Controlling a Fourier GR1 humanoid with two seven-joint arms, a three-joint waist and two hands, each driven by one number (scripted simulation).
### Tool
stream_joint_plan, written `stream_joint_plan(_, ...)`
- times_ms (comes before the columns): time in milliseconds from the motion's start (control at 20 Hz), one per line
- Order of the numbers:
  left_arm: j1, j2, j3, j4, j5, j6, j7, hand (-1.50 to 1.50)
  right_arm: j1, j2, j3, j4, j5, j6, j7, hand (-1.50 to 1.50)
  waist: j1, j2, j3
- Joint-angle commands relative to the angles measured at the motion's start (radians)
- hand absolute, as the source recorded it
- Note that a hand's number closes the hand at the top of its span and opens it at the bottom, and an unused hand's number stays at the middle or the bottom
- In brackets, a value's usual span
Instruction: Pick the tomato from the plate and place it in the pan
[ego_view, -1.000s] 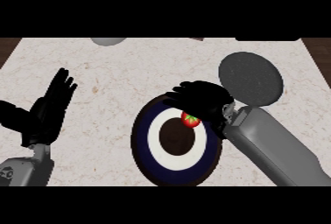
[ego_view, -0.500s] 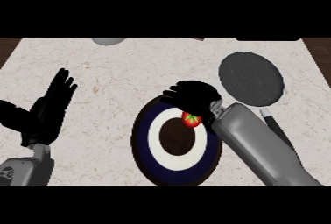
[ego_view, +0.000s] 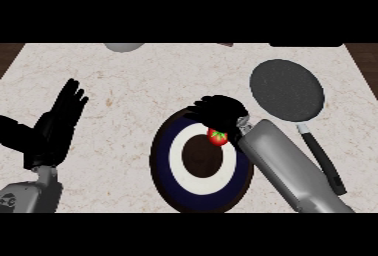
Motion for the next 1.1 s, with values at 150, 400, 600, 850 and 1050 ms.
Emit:
stream_joint_plan(150,-0.026,-0.006,0.026,0.010,-0.020,-0.019,0.014,0.00,0.001,0.039,-0.042,0.173,0.060,-0.123,-0.078,-1.50,0.001,0.001,0.000)
stream_joint_plan(400,-0.013,-0.010,0.048,0.031,-0.011,-0.057,-0.010,0.00,-0.018,0.117,-0.033,0.171,0.088,-0.031,-0.057,1.50,0.001,0.000,0.000)
stream_joint_plan(600,-0.023,-0.065,0.014,0.091,-0.055,-0.035,-0.051,0.00,0.029,0.082,-0.019,0.183,0.119,-0.174,-0.164,1.50,-0.004,0.001,0.000)
stream_joint_plan(850,-0.028,-0.045,0.032,0.001,-0.062,-0.029,0.022,0.00,-0.067,0.153,-0.070,0.312,0.091,-0.197,-0.151,1.50,0.006,0.001,0.000)
stream_joint_plan(1050,-0.014,-0.014,0.083,-0.024,-0.031,-0.059,0.047,0.00,-0.027,0.123,-0.123,0.308,0.107,-0.227,-0.232,1.50,0.001,0.000,0.000)
